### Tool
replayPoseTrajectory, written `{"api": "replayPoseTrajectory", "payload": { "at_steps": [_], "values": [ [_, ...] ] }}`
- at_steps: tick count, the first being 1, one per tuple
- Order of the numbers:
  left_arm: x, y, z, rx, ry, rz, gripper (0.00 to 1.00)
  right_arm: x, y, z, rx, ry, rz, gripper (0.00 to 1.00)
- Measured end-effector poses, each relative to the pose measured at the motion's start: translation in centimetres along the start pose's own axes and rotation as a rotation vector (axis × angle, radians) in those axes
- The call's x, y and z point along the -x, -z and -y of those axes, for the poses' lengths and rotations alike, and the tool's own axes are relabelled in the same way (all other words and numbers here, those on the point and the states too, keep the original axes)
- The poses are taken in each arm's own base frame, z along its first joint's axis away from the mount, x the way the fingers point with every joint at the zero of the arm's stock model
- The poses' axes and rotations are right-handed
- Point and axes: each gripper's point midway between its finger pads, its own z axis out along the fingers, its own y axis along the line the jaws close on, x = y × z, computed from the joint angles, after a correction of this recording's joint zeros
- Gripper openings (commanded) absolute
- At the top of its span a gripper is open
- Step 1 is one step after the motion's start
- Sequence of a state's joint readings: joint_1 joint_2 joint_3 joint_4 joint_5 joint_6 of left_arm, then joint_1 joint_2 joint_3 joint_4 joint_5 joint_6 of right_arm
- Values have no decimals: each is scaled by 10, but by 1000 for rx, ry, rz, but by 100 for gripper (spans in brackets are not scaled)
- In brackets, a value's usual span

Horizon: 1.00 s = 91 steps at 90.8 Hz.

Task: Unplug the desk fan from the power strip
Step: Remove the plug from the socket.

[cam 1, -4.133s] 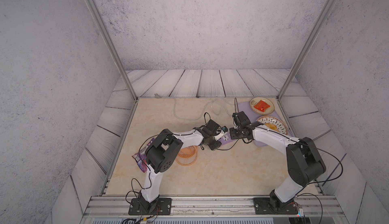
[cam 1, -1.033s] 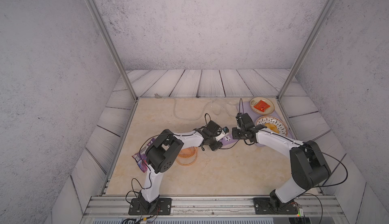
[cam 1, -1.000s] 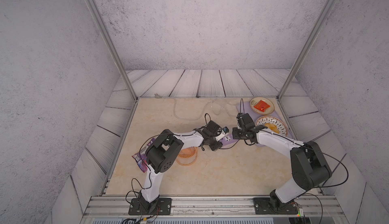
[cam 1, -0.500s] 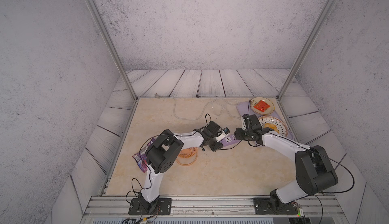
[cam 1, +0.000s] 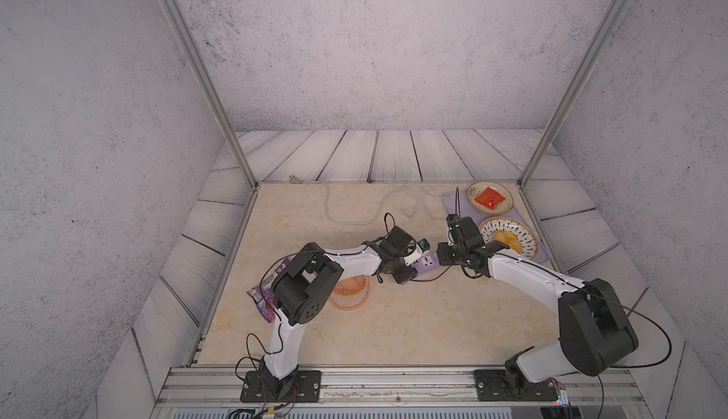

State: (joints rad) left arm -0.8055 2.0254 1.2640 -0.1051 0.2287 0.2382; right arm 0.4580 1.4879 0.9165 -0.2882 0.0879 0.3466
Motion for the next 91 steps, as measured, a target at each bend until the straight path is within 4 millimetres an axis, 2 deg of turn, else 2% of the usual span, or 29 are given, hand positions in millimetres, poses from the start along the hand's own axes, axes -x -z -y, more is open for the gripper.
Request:
{"api": "replayPoseTrajectory", "payload": {
  "at_steps": [33, 65, 91],
  "values": [
    [-2, 0, 0, 2, 9, -8, 0, -1, -5, -6, -28, 73, -28, 12],
    [0, -1, 2, 0, 1, 0, 0, 3, -7, 15, 41, -137, -62, 11],
    [-2, 0, 1, 1, 5, -7, 0, 2, -6, 0, 12, -46, -36, 11]
  ]
}}
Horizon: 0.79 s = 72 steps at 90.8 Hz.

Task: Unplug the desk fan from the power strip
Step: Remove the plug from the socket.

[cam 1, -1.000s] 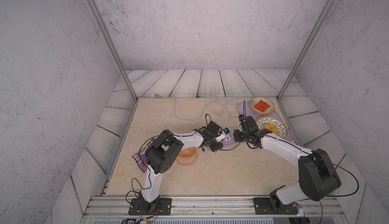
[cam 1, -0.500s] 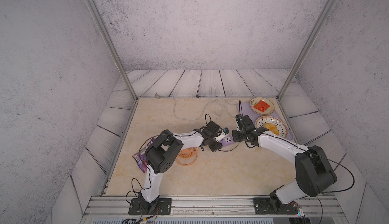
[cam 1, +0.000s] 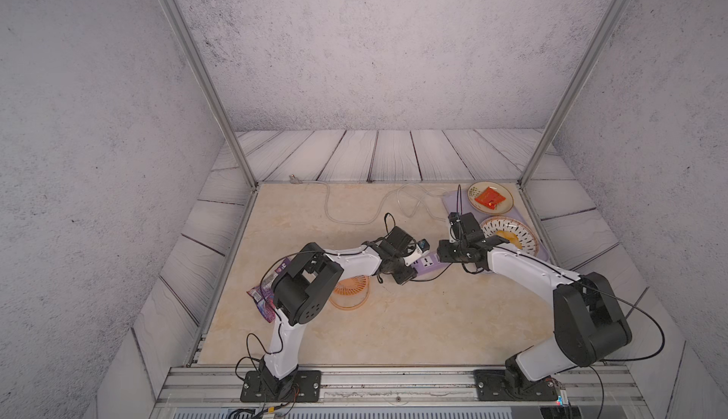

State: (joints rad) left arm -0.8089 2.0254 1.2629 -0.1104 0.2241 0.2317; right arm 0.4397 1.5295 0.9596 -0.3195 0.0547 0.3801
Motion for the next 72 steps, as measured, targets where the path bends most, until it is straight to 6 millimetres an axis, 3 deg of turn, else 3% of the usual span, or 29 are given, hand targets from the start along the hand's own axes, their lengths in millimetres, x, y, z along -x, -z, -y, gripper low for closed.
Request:
{"api": "replayPoseTrajectory", "payload": {
  "at_steps": [33, 54, 72],
  "values": [
    [-1, 1, -2, 4, 7, -3, 0, -1, 2, -5, -23, 81, 32, 11],
    [1, 0, 0, 3, 1, 5, 0, 2, 1, 14, 18, -50, 5, 11],
    [2, -1, 2, 1, -2, 7, 0, 1, 3, 9, 30, -47, -12, 11]
  ]
}}
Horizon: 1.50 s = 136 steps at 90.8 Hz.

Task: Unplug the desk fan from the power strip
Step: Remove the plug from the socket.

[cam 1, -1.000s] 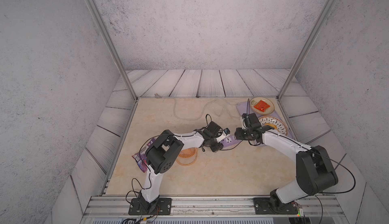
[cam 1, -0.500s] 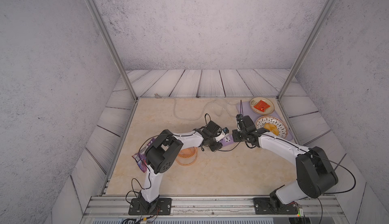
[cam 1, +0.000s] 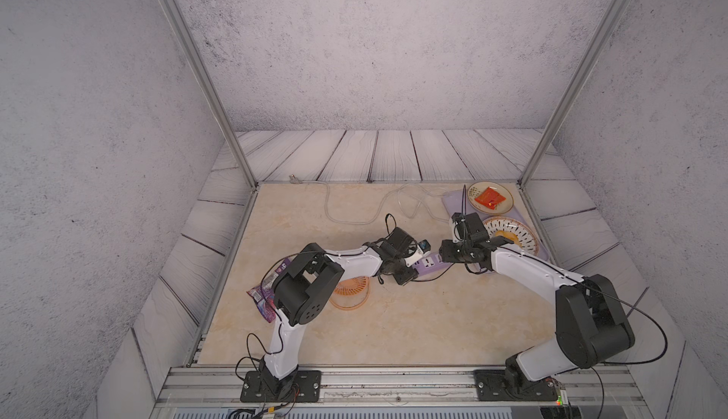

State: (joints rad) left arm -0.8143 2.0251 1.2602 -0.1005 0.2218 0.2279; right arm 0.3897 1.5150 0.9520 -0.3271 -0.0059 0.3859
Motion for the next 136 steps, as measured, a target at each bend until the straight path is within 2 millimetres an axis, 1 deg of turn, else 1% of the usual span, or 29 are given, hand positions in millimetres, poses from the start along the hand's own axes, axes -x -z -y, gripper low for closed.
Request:
{"api": "replayPoseTrajectory", "payload": {
  "at_steps": [21, 49, 64, 70, 97, 105, 118, 136],
  "values": [
    [-2, 1, -3, 3, 12, -6, 0, -1, 4, -19, -81, 179, 35, 11],
    [-3, 2, -5, 11, 21, -12, 0, -3, 0, -23, -86, 263, 19, 11],
    [-4, 2, -8, 24, 26, -22, 0, -2, -10, -24, -95, 254, -1, 10],
    [-5, 2, -8, 26, 28, -24, 0, 1, -10, -24, -96, 230, -4, 10],
    [-3, 1, -9, 30, 25, -14, 0, 18, -18, -10, -43, 45, -84, 9],
    [-3, 1, -9, 30, 24, -13, 0, 19, -18, -8, -35, 22, -92, 9],
    [-3, 1, -9, 30, 25, -14, 0, 18, -18, -11, -29, 35, -77, 10],
    [-3, 1, -9, 30, 26, -17, 0, 9, -6, -21, -56, 151, -20, 10]
  ]
}}
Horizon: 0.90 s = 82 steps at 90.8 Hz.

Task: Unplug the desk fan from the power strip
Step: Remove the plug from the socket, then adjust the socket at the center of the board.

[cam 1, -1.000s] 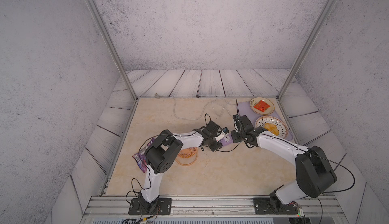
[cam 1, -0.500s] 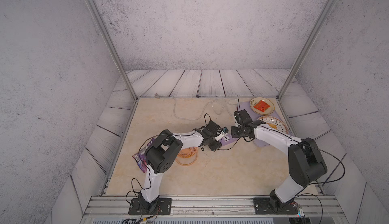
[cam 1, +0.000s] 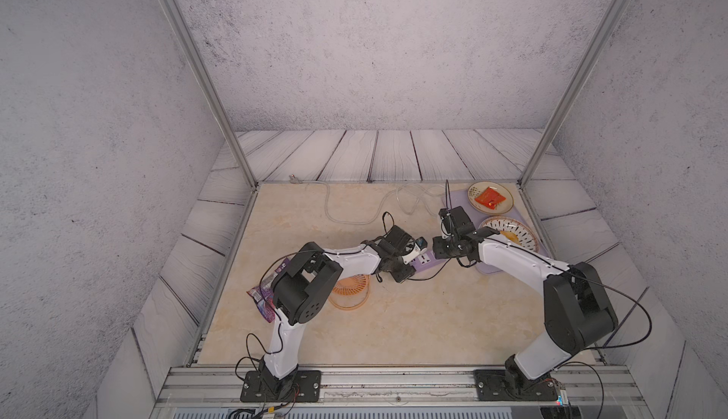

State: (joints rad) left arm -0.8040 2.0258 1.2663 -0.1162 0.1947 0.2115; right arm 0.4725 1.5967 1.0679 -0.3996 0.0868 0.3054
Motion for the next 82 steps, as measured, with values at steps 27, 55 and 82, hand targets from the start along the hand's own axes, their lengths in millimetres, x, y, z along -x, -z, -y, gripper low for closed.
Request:
{"api": "replayPoseTrajectory", "payload": {
  "at_steps": [27, 55, 82],
  "values": [
    [3, -2, -1, 7, 8, 13, 0, -4, 7, -9, 46, -47, 1, 10],
    [4, -2, -1, 15, 9, 14, 0, -2, 3, 0, 44, -114, -10, 9],
    [5, -1, -6, 54, 22, 5, 6, -8, 27, 3, 56, -143, 31, 9]
  ]
}}
